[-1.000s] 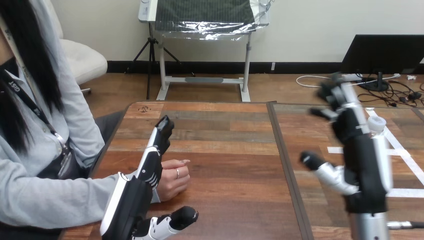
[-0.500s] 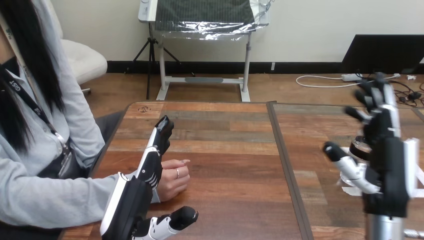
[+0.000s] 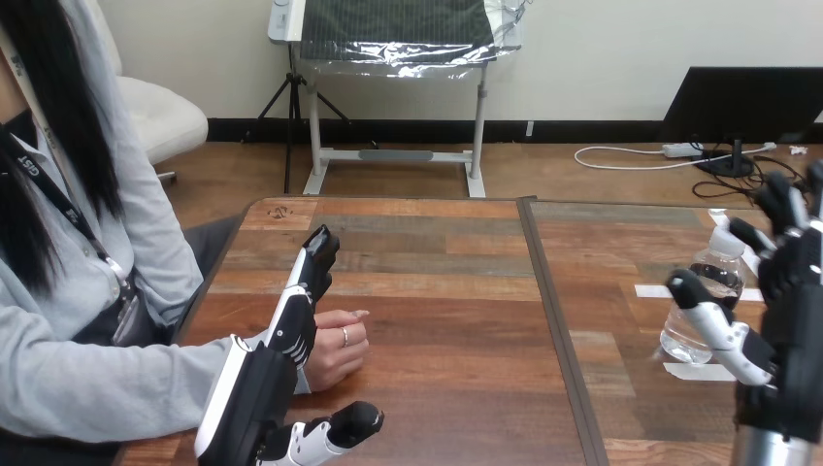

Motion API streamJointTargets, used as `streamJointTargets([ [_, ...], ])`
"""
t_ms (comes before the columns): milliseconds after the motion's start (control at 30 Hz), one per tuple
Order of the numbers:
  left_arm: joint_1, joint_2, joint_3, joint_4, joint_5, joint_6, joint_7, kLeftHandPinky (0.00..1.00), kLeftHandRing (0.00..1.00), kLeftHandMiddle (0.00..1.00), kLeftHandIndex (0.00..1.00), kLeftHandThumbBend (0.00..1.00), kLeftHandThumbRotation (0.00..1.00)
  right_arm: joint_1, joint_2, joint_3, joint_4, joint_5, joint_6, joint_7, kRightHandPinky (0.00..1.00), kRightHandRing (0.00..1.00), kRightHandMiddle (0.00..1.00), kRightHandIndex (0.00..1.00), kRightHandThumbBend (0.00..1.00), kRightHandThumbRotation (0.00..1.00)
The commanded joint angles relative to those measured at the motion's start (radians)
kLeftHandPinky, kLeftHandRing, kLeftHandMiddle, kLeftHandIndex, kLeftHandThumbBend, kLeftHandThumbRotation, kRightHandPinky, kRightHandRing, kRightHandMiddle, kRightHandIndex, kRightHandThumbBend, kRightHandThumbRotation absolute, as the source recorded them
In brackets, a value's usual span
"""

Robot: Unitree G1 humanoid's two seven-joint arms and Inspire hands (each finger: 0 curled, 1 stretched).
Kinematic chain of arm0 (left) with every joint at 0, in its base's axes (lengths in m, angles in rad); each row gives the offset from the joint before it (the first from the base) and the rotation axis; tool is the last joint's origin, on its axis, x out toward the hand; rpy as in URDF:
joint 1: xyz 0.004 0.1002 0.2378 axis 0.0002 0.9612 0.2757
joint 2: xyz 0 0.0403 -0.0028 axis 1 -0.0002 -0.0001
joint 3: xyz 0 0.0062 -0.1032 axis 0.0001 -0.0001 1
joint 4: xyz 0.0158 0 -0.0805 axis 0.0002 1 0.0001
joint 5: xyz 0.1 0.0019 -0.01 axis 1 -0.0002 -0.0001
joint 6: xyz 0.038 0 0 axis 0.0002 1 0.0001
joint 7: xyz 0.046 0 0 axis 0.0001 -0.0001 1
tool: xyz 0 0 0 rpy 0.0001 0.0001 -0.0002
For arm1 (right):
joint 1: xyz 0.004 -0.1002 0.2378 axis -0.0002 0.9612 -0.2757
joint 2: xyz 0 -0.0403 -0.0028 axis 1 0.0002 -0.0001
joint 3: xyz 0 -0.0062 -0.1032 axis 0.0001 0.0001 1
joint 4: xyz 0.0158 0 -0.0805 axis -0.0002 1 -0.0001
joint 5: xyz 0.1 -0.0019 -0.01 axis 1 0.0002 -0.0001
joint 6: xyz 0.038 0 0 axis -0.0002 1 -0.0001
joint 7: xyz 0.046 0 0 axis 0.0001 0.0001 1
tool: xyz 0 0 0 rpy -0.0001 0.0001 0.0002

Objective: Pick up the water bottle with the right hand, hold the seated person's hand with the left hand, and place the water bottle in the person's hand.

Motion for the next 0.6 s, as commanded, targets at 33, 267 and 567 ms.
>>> streamJointTargets([
  [33,-0.044,-0.003,0.007,-0.003,-0.028,-0.007,-0.012,1.0,1.0,1.0,1.0,1.0,0.7,-0.026,-0.018,-0.01,0.02,-0.004,-0.014,-0.013,0.86,0.96,0.96,1.0,1.0,0.5],
  [267,-0.042,-0.006,0.011,-0.004,-0.035,-0.01,-0.018,1.0,1.0,1.0,1.0,1.0,0.7,-0.021,-0.027,-0.01,0.042,0.033,-0.003,-0.003,0.92,0.99,0.98,1.0,1.0,0.47],
  [567,-0.042,-0.004,0.01,0.0,-0.044,-0.011,-0.028,1.0,1.0,1.0,1.0,1.0,0.71,-0.017,-0.047,-0.015,0.076,0.069,0.004,0.02,0.97,1.0,0.99,1.0,1.0,0.44],
])
